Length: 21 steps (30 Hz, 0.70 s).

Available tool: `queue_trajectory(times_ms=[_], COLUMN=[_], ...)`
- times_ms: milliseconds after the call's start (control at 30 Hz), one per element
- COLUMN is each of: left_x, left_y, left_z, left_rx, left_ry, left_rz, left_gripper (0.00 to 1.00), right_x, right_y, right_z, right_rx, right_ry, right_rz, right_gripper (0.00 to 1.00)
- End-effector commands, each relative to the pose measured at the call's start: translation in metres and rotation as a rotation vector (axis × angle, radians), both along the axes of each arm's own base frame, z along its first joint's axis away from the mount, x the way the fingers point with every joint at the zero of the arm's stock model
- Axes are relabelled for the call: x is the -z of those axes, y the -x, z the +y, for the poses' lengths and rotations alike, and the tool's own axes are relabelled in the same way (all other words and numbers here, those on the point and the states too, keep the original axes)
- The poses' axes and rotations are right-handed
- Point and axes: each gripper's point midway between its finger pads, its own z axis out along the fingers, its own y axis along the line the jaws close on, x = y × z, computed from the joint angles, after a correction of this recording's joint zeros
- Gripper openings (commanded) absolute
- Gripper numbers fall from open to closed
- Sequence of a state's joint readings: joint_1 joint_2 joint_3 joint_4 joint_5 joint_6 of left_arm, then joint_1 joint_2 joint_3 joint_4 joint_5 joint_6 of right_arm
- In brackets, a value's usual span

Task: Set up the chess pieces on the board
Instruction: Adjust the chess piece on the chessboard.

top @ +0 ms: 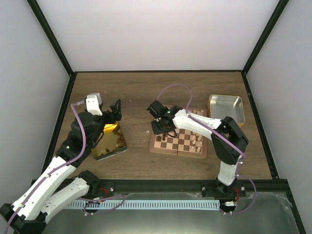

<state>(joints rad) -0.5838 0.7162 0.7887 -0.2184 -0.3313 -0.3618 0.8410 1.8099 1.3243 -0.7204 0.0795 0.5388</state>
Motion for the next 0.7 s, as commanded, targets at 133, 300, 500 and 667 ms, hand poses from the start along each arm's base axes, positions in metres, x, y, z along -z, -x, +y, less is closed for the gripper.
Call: queue_trajectory(times_ms=[133,300,500,667], left_x=[-0.004,-0.004,-0.003,-0.001], left_y=[0.0,0.001,0.0,-0.004], left_z=[0.002,0.002,0.002,-0.002], left_rx=[-0.005,-0.006,-0.006,0.0], left_ry=[0.007,0.007,0.005,0.022], left_rz=[-0.017,-0.016,-0.013,0.017], left_gripper=[0.92,0.92,0.92,0.96], right_x=[0.003,0.006,-0.002,-0.033], right_y=[0.003,0.004,0.002,-0.003], right_z=[-0.003,0.0,0.002,0.012], right_rx=[-0.015,-0.025,-0.015,0.013], right_ry=[0.034,0.028,0.014,-0.093], right_rz=[0.011,0.025,0.017,-0.016], right_gripper=[0.13,0.16,0.3,0.35])
